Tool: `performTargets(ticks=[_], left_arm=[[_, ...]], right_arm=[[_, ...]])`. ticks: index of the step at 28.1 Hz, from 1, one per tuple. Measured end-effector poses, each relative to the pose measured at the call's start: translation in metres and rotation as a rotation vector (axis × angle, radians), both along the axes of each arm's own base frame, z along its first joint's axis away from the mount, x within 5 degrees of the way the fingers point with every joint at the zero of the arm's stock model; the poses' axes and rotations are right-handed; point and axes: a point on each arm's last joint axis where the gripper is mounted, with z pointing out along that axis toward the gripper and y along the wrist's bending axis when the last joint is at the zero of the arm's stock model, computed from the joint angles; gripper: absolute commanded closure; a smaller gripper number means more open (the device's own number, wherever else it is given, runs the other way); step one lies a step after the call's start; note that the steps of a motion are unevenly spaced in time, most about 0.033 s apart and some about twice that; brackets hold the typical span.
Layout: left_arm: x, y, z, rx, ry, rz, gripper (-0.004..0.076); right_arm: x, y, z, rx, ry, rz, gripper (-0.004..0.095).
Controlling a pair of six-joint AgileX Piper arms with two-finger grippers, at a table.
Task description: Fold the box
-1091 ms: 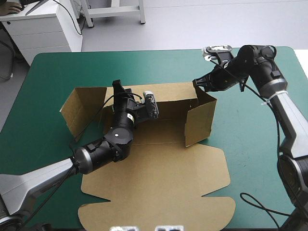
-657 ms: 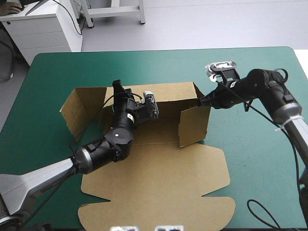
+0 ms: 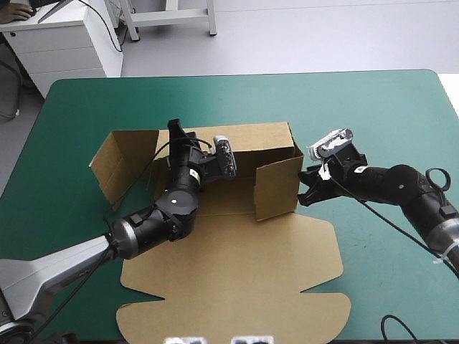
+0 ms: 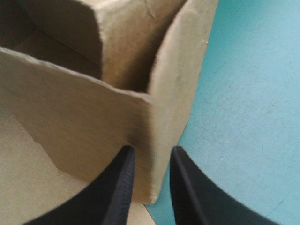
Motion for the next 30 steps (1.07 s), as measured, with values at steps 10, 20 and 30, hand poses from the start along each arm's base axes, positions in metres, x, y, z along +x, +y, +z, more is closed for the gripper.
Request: performTargets(ticks=[10,20,30], left_arm=[[0.000,-0.001,0.000,-0.001,0.002,-0.008,0.0708],[-0.001,-0.001,-0.004,0.112,0.049,-0.077,0.0708],[-0.003,0.000,-0.005,0.169,0.077,-0.108,0.0708]], right_arm=[[-0.008,0.008,-0.005,0.006,-0.013,0.150,0.0214],[0.002,0.011,-0.021,0.025,-0.027,0.143,0.0205],[0.007,0.038,-0.028,-0.024,-0.113,0.146,0.0206]])
